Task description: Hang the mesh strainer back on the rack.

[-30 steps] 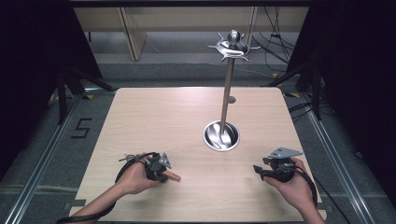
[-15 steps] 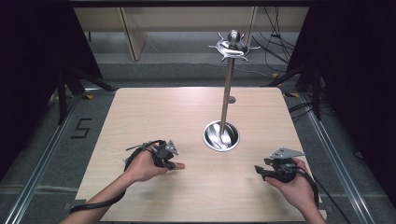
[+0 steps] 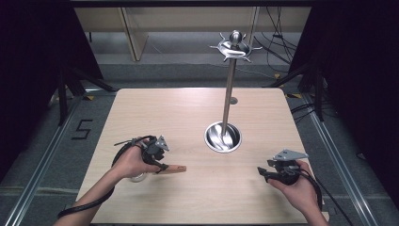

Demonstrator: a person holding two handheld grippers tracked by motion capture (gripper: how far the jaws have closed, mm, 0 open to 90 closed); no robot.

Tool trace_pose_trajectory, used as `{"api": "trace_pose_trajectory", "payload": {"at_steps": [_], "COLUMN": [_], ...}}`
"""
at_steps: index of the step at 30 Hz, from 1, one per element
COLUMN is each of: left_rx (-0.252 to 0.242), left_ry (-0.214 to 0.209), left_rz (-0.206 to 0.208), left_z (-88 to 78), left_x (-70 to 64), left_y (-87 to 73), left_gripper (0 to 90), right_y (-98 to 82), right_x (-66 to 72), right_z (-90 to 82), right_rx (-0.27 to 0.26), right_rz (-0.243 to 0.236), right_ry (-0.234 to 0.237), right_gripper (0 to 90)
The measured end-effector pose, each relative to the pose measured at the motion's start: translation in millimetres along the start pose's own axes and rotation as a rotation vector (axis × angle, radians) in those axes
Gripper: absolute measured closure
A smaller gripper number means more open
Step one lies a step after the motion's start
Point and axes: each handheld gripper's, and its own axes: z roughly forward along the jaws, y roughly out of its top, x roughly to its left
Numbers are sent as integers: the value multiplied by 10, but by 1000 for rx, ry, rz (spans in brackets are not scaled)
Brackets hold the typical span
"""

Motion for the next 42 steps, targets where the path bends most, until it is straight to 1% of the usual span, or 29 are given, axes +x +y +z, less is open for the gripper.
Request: {"api": "trace_pose_trajectory", "payload": {"at_steps": [1, 2, 3, 6, 8, 9, 10, 11, 12, 13, 14, 16, 18, 19, 20, 21, 23, 24, 25, 28, 29, 30, 31, 32, 35, 37, 38, 40, 42], "left_rx": [10, 22, 27, 47, 73, 91, 116, 122, 131, 131, 136, 152, 160, 161, 171, 186, 205, 219, 237, 263, 289, 296, 304, 312, 340, 354, 359, 375, 396], "left_ry": [0, -2, -3, -3, -11, -17, -15, -13, -16, -16, -32, -35, -36, -36, -31, -31, -32, -35, -36, -33, -46, -50, -58, -58, -61, -70, -69, -84, -90], "left_rz": [7, 3, 16, 37, 52, 62, 93, 97, 106, 106, 123, 137, 145, 144, 142, 154, 166, 185, 203, 229, 248, 252, 257, 263, 268, 277, 277, 276, 284], "left_z": [0, 7, 14, 19, 30, 35, 31, 39, 42, 42, 62, 85, 116, 130, 148, 167, 202, 215, 231, 259, 276, 281, 283, 287, 311, 334, 347, 377, 396], "left_x": [4, -3, -3, -14, -45, -48, -43, -55, -64, -64, -77, -78, -66, -59, -50, -38, -20, -10, 3, 18, 38, 45, 53, 63, 83, 97, 97, 96, 92], "left_y": [7, 26, 40, 62, 68, 70, 74, 72, 71, 71, 66, 65, 65, 65, 65, 67, 76, 84, 100, 127, 155, 165, 175, 184, 197, 199, 198, 201, 208], "left_gripper": [509, 482, 477, 461, 450, 443, 441, 439, 439, 438, 438, 444, 449, 454, 455, 458, 463, 469, 468, 479, 482, 486, 492, 497, 524, 542, 552, 566, 594], "right_y": [-5, -7, -17, -30, -32, -28, -26, -29, -24, -13, -3, 1, 6, -3, -4, 0, -12, -20, -17, -16, -5, -1, 0, -1, -6, -6, -5, -6, -5], "right_x": [-13, -5, -24, -42, -63, -45, -18, -32, -30, -14, 12, 1, 16, 0, -2, 16, -9, 17, -18, -23, -4, 8, -5, 9, -17, -18, 23, 3, 1], "right_z": [8, -11, -3, -2, -1, -20, -29, -25, -18, -34, -48, -30, -29, -17, -16, -28, -22, -21, -19, -14, -18, -25, -18, -19, -6, -6, -22, -19, -19], "right_rx": [-11, -4, -16, -13, -16, -2, 3, -10, -22, -13, 5, -14, 0, -5, -5, 6, -7, -8, -11, -8, 1, 7, -3, 5, -7, -8, 11, 5, 3], "right_rz": [-25, -1, -20, -10, -24, -3, 24, -15, -26, -17, 5, -23, -3, -27, -28, 5, -19, 10, -16, -18, 2, 15, -11, 3, -31, -30, 25, -3, -4], "right_ry": [-1, 2, -3, -6, 0, -6, -5, -14, -10, -13, -12, -20, -16, -18, -17, -12, -18, -23, -18, -17, -12, -13, -12, -11, -13, -15, -7, -11, -12], "right_gripper": [488, 488, 488, 488, 488, 488, 488, 488, 488, 488, 488, 487, 487, 487, 487, 487, 487, 487, 487, 487, 487, 487, 487, 487, 486, 486, 486, 486, 486]}}
